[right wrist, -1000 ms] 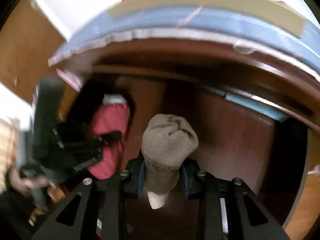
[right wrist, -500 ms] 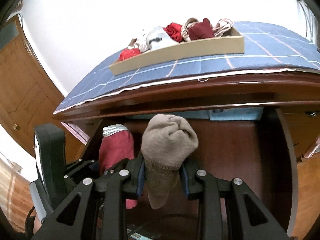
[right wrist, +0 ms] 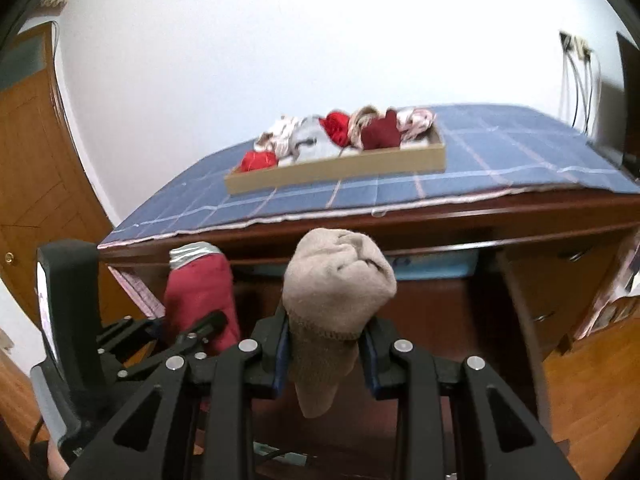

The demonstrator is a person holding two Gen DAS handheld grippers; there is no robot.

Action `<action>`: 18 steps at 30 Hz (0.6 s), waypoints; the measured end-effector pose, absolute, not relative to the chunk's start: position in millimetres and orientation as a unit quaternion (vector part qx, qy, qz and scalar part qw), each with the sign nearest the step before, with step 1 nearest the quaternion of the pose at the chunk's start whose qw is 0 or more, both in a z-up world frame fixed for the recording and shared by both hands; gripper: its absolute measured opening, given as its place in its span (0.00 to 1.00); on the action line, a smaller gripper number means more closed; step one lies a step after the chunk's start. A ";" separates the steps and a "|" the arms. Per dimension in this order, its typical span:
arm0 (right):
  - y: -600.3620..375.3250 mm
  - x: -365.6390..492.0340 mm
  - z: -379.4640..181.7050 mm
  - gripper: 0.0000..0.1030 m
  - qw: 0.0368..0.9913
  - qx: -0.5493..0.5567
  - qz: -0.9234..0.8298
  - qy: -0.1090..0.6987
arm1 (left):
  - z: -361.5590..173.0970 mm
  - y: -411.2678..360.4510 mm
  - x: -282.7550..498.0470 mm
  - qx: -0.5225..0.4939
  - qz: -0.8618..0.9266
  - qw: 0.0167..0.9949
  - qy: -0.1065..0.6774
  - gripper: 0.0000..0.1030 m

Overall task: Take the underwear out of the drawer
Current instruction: 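Lift the dark red cloth and beige sock out of the drawer with both tools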

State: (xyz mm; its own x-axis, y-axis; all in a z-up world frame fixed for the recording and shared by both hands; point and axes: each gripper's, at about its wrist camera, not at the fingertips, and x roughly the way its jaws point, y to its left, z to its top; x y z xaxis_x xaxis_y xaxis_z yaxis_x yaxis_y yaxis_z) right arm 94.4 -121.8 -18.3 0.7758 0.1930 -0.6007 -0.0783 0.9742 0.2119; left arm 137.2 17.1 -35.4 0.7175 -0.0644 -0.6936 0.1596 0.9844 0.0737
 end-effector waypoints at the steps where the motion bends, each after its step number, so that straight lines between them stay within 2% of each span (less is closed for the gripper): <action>1: -122.1 91.7 -15.8 0.31 0.941 0.086 0.069 0.321 | -31.8 18.0 134.4 0.064 -0.059 0.927 0.366 0.24; 18: -123.3 67.7 19.7 0.31 0.962 0.050 0.058 0.263 | 15.8 29.5 109.6 0.059 -0.049 0.954 0.289 0.24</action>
State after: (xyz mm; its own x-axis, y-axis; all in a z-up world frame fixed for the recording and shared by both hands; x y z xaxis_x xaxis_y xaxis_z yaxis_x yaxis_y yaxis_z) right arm 67.7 -123.3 19.7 0.8550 0.1385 -0.4998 -0.0859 0.9882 0.1268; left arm 109.6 29.5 15.8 0.8286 -0.0596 -0.5567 0.1272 0.9884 0.0835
